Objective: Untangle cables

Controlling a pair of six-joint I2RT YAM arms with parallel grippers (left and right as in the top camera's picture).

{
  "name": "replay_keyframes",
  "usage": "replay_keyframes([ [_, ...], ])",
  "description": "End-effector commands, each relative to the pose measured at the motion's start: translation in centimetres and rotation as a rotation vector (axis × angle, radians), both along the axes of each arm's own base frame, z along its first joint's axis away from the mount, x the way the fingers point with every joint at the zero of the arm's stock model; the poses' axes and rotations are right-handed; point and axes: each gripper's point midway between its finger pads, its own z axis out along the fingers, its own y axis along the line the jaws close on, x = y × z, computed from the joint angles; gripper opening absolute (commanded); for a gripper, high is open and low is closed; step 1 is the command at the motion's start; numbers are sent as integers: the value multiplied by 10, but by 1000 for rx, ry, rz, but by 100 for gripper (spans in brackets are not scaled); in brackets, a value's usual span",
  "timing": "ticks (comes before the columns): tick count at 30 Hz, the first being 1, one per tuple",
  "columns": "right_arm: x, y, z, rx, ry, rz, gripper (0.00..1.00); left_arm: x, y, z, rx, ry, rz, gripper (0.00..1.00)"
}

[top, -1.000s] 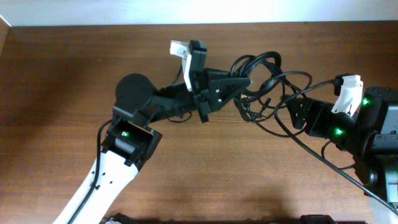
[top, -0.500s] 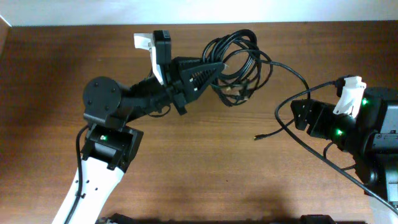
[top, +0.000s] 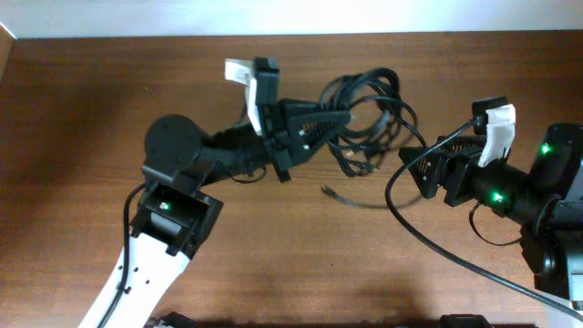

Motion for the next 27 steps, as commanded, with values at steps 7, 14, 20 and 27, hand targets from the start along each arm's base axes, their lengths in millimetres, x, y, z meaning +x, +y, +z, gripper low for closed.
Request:
replay_keyframes([
  [7, 0, 8, 7, 16, -39, 64, 84, -15, -31, -3, 0, 22, -83, 0],
  [14, 14, -8, -5, -47, -17, -35, 83, -26, -44, -1, -15, 3, -125, 0],
  [20, 33, -31, -21, -133, 19, -163, 83, -34, -43, 18, -80, -29, -148, 0],
  [27, 40, -48, -27, -195, 29, -251, 83, -34, -31, 40, -148, -112, -129, 0],
])
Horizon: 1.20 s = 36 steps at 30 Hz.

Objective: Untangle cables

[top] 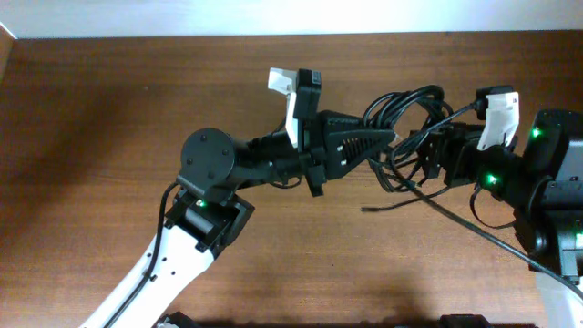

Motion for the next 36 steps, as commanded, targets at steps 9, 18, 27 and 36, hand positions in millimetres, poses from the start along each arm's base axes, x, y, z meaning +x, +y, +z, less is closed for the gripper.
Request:
replay_keyframes([
  [9, 3, -23, -14, -85, 46, -117, 83, 30, 47, 30, -85, 4, 120, 0],
  [18, 0, -28, -20, -102, 72, -136, 83, 39, 77, 49, -147, -51, 178, 0],
  [27, -5, -38, -29, -140, 110, -181, 83, 54, 96, 49, -157, 1, 225, 0],
  [36, -6, -36, -29, -134, 114, -172, 84, 56, 97, 48, -155, 4, 230, 0],
])
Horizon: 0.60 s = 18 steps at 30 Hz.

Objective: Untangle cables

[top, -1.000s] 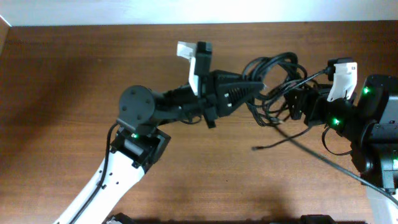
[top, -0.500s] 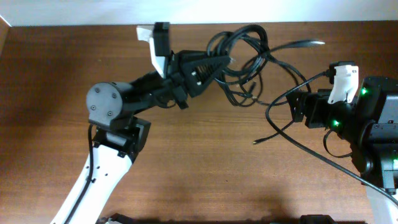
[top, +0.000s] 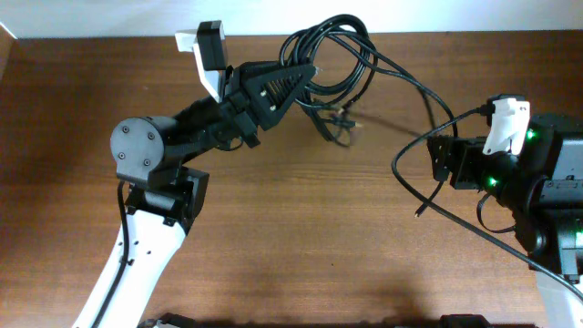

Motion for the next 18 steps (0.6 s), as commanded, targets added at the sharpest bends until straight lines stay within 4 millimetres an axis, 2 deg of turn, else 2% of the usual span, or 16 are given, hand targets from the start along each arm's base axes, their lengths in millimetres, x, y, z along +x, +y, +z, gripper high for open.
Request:
replay_keyframes([
  [1, -2, 0, -5, 2, 21, 3, 88, -10, 9, 23, -35, -51, 28, 0],
  [5, -21, 38, 6, 51, -26, 262, 92, -18, 3, 14, 53, -165, 17, 0],
  [7, -31, 47, 16, 72, -64, 325, 92, -20, -2, 3, 110, -184, -4, 0],
  [13, -62, 53, 48, 30, -215, 385, 92, -27, -16, -50, 310, -205, -115, 0],
  [18, -85, 53, 67, -55, -335, 429, 93, -51, -19, -64, 362, -277, -256, 0],
])
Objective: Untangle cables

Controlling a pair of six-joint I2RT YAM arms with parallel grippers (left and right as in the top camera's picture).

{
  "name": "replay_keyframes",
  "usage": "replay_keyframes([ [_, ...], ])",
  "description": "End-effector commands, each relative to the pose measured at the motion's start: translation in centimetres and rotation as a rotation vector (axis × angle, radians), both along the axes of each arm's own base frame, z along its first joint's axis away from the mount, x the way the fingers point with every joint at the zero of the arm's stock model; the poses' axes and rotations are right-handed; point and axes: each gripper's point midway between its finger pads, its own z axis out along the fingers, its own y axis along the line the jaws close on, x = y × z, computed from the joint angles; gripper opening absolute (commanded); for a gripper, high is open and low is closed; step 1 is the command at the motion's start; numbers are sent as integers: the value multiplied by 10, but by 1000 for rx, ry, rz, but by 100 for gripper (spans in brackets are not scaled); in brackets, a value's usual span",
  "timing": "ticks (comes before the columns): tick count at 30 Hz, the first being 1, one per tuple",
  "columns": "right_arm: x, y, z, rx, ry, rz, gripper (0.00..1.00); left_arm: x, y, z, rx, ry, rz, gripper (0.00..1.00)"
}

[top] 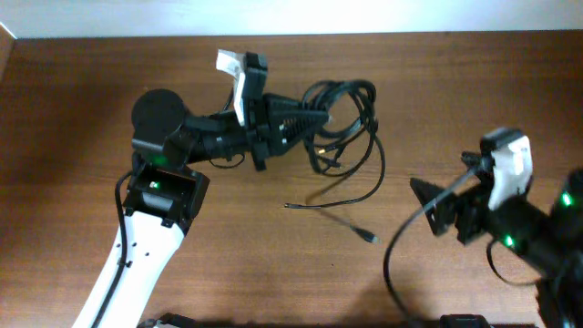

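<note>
The tangled black cable bundle (pixel 349 107) hangs at the tip of my left gripper (pixel 319 117), which is shut on its left loops above the table's upper middle. One thin black cable (pixel 335 213) lies loose on the wood below the bundle, curving up toward it on the right; whether it still joins the bundle cannot be told. My right gripper (pixel 415 189) sits low at the right, pointing left. It is apart from the loose cable and nothing shows between its fingers.
The brown wooden table (pixel 73 137) fills the view, with a pale wall strip along its far edge. The right arm's own black wire (pixel 401 246) loops down beside it. The left arm's white base link (pixel 137 273) rises from the lower left.
The left gripper has come down and right with the bundle. The right gripper has let go of its strand and moved down toward the near right. A single cable now lies on the table.
The left gripper held the bundle at the table's middle with the right gripper nearby. Then both met at the bundle on the right. Then the left had it at the far edge while the right held a strand stretched out. Now that strand lies loose.
</note>
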Motion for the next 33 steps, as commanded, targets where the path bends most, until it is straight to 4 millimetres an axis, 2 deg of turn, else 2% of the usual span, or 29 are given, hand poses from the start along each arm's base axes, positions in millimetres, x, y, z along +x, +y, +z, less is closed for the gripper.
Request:
replay_keyframes([
  [1, -13, 3, 9, -56, -84, 53, 93, -40, 1, 8, 35, -216, -177, 0],
  [6, -19, 11, 11, -49, -100, 109, 92, -82, 7, -2, 52, -378, -424, 0],
  [9, -32, 29, 18, -35, -150, 256, 93, -81, 7, -8, 53, -367, -435, 0],
  [12, -40, 38, 21, -36, -184, 334, 93, -76, 4, -14, 53, -349, -441, 0],
  [20, -41, 40, 22, -52, -208, 357, 91, -86, -23, -30, 42, -295, -550, 0],
  [23, -41, 40, 22, -52, -208, 357, 84, -89, -34, -38, 37, -288, -591, 0],
  [25, -41, 40, 22, -52, -208, 357, 77, -88, -39, -43, 37, -271, -606, 0],
  [30, -43, 41, 23, -44, -210, 370, 75, -83, -42, -47, 36, -280, -606, 0],
  [33, -41, 44, 22, -28, -201, 392, 73, -88, -45, -43, 26, -330, -619, 0],
])
